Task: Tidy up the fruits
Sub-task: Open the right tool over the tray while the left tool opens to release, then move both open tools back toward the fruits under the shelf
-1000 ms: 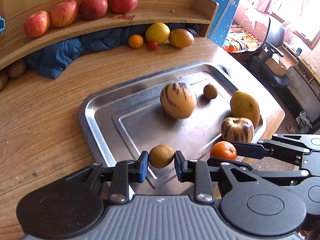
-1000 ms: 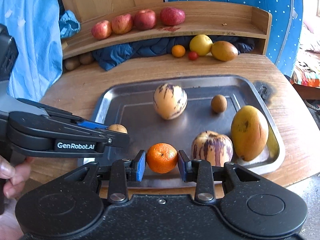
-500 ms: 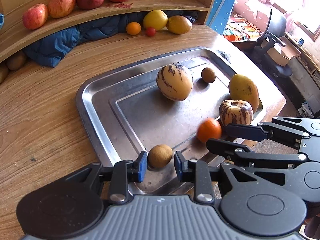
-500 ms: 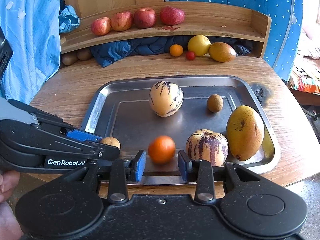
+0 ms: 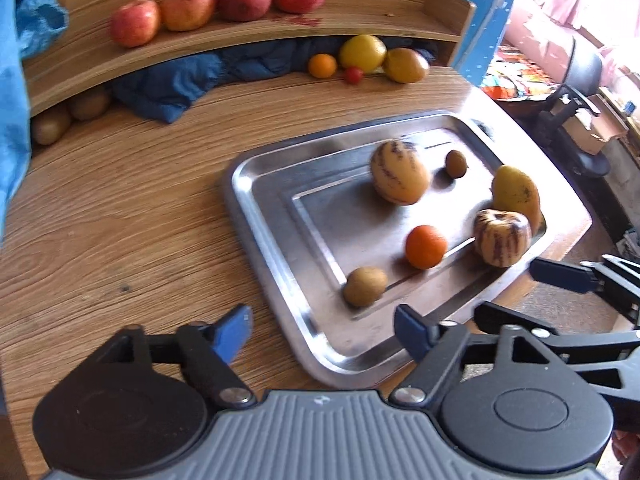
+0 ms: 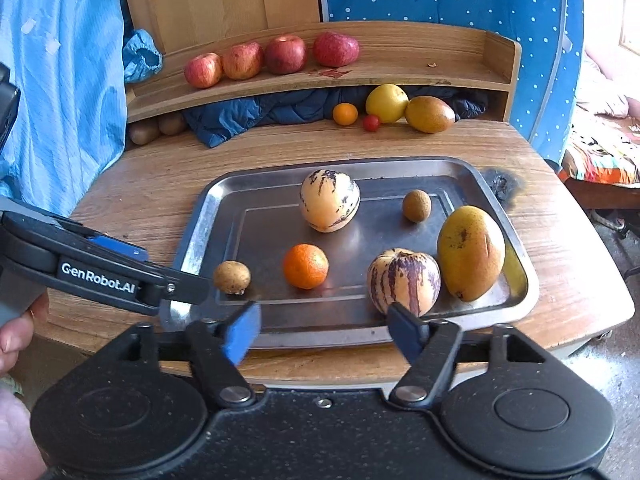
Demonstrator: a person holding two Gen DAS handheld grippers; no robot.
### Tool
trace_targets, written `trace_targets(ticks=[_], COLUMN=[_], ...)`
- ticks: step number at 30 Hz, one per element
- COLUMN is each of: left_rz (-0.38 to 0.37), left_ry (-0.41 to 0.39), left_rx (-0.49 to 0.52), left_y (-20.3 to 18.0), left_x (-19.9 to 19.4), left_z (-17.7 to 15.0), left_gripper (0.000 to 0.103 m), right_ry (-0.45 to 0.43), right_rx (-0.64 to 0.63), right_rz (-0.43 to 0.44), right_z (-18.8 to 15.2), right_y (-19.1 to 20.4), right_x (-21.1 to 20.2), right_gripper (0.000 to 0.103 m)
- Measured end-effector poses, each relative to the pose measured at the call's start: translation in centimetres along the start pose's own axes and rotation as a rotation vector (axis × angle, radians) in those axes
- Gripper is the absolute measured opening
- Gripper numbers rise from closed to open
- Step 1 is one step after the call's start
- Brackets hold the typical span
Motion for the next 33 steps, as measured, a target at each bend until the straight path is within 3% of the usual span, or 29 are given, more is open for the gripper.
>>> trace_targets(ticks=[5, 10, 19, 33], left_rz=[0.048, 0.083, 0.155, 0.149], left_ry=[0.028, 0.050, 0.096, 0.108], left_rx=[-0.019, -0.033, -0.017, 0.031], left_y=[1.5, 2.3, 3.5, 3.0], left_x=[-0.2, -0.2, 0.5, 3.1], left_z=[-0.4, -0.5, 0.6, 5.7], left_gripper=[0.099, 0.102, 0.102, 0.102], right_ry=[-0.005, 0.001, 0.054, 0.038], right_rx=[0.006, 0.009, 0.024, 0.105], right_rz=[0.001, 0.001, -0.006, -0.088], right_z=[-0.2, 0.1, 0.6, 3.6], right_y=[0.3, 0.6, 0.7, -2.8], right_x=[-0.4, -0.4, 0.5, 1.2], right_gripper=[0.091, 0.101, 0.102, 0.102])
Point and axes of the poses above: each gripper's, at about its wrist camera, not at the fingertips, and x roughly the way its jaws point, y to its left, z to its top, the point moved 5 cm from there along x, roughly the way its jaws point, and after that the axes turned 10 degrees about z, right-handed, at the moved point
